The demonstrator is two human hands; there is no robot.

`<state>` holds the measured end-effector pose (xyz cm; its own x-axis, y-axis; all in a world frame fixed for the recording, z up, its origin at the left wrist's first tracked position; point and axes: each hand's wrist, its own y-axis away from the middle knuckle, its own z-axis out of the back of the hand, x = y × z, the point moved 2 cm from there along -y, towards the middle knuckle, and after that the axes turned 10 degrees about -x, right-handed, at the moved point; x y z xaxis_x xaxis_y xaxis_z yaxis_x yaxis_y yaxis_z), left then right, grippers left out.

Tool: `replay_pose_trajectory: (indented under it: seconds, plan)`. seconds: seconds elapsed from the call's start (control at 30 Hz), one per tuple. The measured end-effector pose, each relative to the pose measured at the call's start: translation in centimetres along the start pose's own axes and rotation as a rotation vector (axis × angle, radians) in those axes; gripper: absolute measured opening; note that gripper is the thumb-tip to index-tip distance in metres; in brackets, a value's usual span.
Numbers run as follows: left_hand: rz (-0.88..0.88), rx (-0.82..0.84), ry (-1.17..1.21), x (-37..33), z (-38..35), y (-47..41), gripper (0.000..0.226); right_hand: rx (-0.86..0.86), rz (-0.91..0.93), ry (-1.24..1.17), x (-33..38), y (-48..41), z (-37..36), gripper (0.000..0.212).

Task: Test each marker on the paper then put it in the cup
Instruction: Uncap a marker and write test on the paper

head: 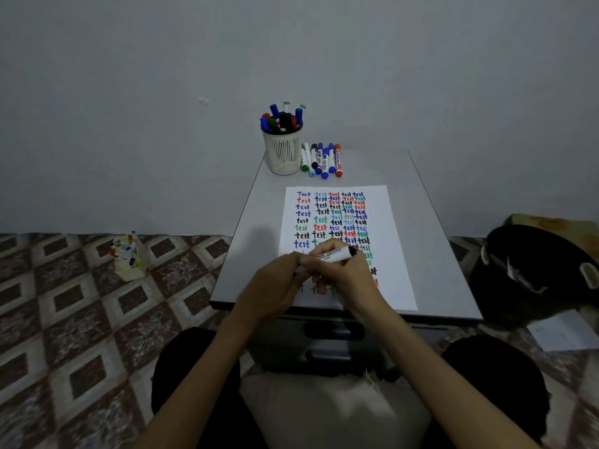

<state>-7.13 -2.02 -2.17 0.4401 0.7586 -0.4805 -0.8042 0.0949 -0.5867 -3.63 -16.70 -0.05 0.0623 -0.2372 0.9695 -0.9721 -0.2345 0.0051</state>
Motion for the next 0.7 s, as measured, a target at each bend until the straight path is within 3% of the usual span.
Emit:
replay_pose_trajectory:
  seconds: [0.5, 0.7]
  plan:
    - [-0.021, -0.133, 0.055, -0.1, 0.8, -0.1, 0.027, 0.095, 0.012, -0.001, 1.2, -1.1, -1.1, 0.012]
    - [0.001, -0.173, 0.036, 0.2, 0.9, -0.3, 0.027, 0.133, 0.106, 0.144, 2.7, -1.3, -0.7, 0.01]
